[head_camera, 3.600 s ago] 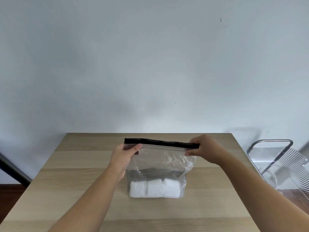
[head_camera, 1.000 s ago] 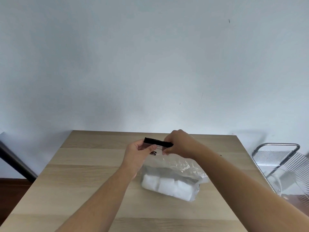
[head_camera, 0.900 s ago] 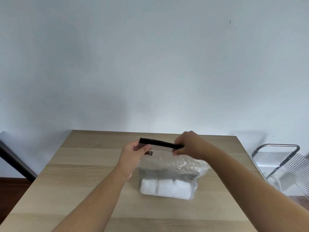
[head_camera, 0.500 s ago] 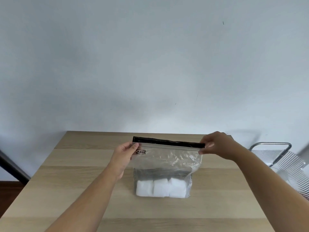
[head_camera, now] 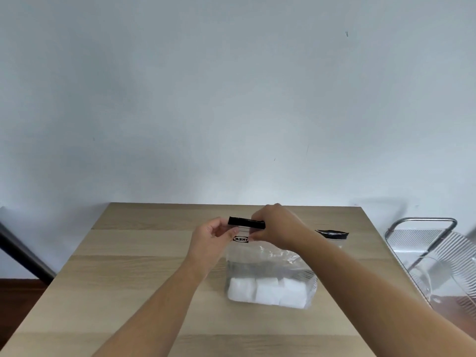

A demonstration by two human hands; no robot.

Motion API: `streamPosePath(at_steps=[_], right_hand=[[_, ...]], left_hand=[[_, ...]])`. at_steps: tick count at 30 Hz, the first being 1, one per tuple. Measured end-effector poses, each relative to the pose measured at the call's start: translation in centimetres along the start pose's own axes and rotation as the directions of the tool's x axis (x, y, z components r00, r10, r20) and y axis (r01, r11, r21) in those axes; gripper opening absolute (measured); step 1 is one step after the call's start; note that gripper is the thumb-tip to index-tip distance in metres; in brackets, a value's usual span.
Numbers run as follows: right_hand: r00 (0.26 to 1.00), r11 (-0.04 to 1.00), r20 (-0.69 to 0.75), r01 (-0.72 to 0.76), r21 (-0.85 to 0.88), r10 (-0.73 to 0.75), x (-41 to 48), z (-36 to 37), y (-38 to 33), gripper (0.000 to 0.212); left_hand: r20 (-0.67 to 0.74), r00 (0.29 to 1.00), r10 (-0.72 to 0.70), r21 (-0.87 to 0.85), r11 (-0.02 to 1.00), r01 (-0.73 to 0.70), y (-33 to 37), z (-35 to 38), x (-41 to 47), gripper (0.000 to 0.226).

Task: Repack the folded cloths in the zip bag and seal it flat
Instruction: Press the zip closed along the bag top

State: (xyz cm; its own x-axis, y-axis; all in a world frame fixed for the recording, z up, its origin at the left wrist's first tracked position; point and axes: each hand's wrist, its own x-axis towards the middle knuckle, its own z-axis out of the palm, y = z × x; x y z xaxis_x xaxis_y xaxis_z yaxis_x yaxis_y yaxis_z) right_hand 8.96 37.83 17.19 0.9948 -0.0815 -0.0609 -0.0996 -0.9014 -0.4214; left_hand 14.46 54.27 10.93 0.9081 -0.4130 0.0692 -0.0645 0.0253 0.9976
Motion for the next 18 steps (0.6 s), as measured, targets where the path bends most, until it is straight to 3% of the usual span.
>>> streamPosePath(at_steps=[7,18], right_hand=[[0.994,0.993,-0.023,-0.106,0.05,0.107,-1.7,-1.7,4.5,0.018],[0.952,0.921,-0.167,-0.189,0.342,0.257,-4.3,-2.8,10.5,0.026]], left_hand=[[-0.077,0.996,-0.052,-0.014,0.999,0.051,-0.4,-2.1,0.5,0.014],[-0.11,0.99,-0.09,0.032,0.995,0.094,-1.2,-3.3,1.7,0.01]])
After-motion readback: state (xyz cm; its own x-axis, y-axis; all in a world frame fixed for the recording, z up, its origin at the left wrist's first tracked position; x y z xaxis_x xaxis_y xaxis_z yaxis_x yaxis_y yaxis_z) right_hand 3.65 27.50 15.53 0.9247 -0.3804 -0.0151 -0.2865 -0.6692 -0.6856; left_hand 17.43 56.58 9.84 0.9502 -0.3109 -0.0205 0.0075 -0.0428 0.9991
